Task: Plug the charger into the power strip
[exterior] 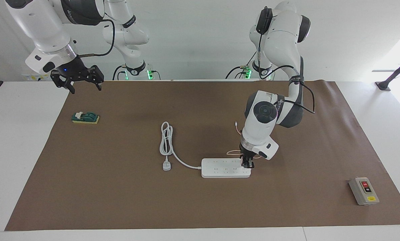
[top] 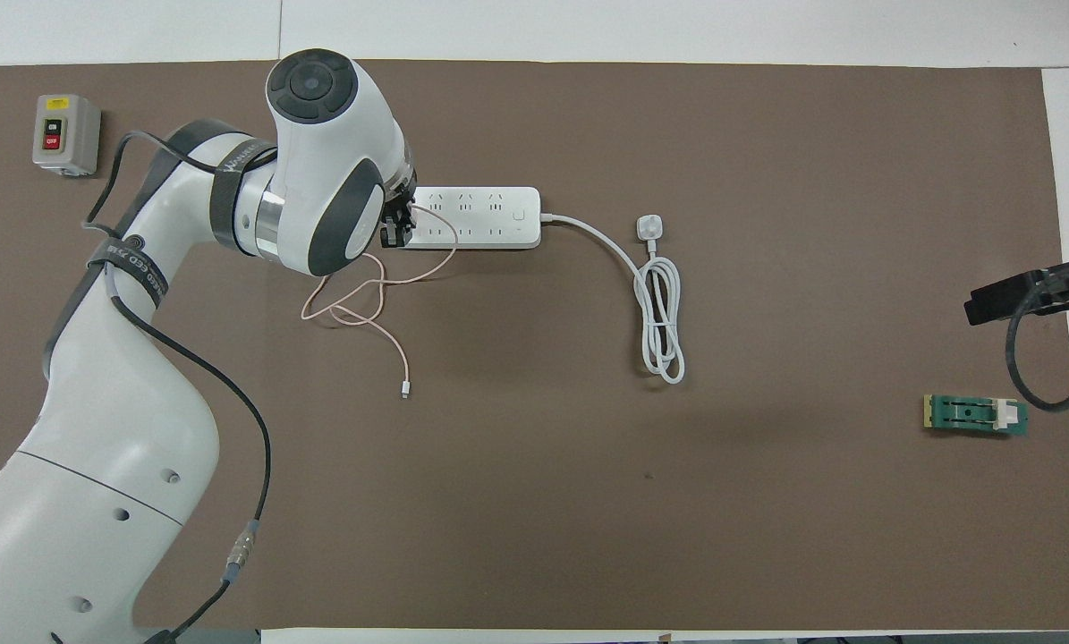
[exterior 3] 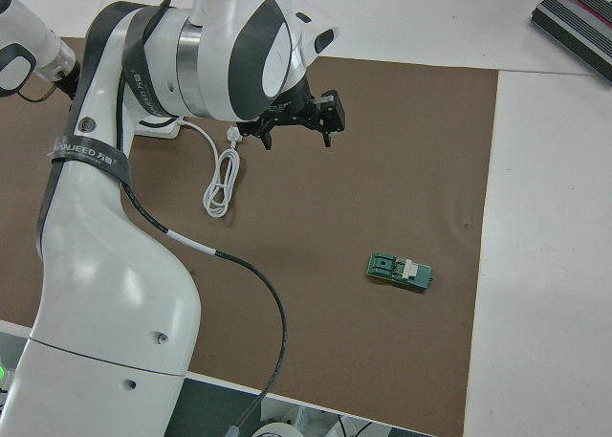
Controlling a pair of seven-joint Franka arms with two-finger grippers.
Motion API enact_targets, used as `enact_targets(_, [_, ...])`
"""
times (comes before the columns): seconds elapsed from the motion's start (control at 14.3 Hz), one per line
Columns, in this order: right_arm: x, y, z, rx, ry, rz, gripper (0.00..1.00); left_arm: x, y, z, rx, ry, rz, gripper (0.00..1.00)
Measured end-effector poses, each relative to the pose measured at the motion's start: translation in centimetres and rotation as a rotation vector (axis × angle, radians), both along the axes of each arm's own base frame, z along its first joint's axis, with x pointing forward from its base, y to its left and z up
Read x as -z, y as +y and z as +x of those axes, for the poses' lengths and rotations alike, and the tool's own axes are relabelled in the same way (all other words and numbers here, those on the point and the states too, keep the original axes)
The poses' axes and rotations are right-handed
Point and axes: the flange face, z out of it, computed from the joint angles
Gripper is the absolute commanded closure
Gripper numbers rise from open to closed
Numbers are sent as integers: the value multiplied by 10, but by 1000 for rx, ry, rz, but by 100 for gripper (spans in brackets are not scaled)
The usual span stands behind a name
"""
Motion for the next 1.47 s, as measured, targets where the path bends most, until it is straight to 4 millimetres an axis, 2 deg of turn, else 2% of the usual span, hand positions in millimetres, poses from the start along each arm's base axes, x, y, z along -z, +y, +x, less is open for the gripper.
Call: enact_targets(1.47, [0, -1, 0, 2, 0, 0, 0, 1, 0, -7, 38, 10, 6, 100])
